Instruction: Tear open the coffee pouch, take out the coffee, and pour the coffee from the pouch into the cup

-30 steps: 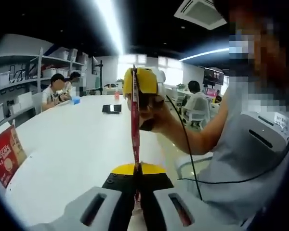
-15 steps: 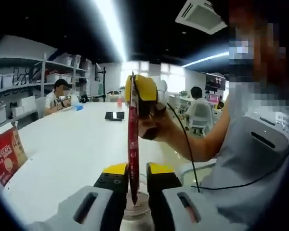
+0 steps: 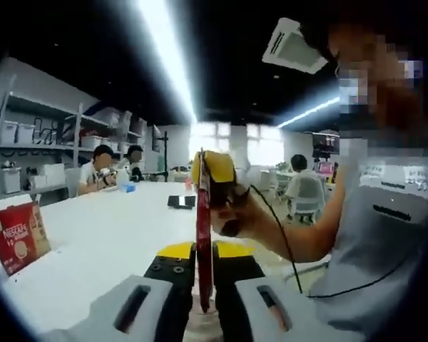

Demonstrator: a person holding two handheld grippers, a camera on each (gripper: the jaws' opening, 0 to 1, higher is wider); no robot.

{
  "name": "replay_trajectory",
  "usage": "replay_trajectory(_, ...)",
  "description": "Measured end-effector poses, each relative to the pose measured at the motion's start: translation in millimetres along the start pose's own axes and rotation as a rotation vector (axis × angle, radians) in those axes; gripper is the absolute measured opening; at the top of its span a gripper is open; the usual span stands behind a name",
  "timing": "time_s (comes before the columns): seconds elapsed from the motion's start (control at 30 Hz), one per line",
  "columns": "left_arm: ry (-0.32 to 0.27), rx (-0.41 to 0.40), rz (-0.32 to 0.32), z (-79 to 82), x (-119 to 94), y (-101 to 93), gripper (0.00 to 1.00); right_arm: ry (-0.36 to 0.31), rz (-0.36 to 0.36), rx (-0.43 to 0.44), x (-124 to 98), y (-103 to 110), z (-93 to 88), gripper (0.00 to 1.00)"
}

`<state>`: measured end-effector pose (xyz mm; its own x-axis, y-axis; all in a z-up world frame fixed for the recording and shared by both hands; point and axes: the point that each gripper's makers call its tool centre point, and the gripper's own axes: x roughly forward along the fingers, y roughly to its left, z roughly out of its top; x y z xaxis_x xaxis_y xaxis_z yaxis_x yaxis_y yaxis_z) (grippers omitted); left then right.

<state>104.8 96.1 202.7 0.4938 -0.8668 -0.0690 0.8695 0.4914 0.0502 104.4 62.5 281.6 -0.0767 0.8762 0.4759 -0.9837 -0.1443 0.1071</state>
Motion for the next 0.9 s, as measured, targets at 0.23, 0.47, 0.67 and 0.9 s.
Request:
replay_trajectory(0.23,-0.029,0.003,-0.012,-2.0,0,-7.8,0.04,-0.051,-0.011,0.03,-11,-1,-0.8,0.02)
replay_trajectory(0.47,-0.037,-0.026,-0.009,-4.7,0,-6.9,0.04,-0.1,-0.029,-0.001,-14,-4,3.8,0.24)
replay_trajectory(0.67,-0.048,-0.033,0.005,-0.4,-2,-3.0,0.04,-0.063,-0.038,0.0,-19,-2,-11.4,0.28)
replay_trajectory(0.9,-0.057,-0.053,0.048,-1.2,-5,8.9,0.03,-0.085,0.092,0.043,-33,29,-12.0,0.15)
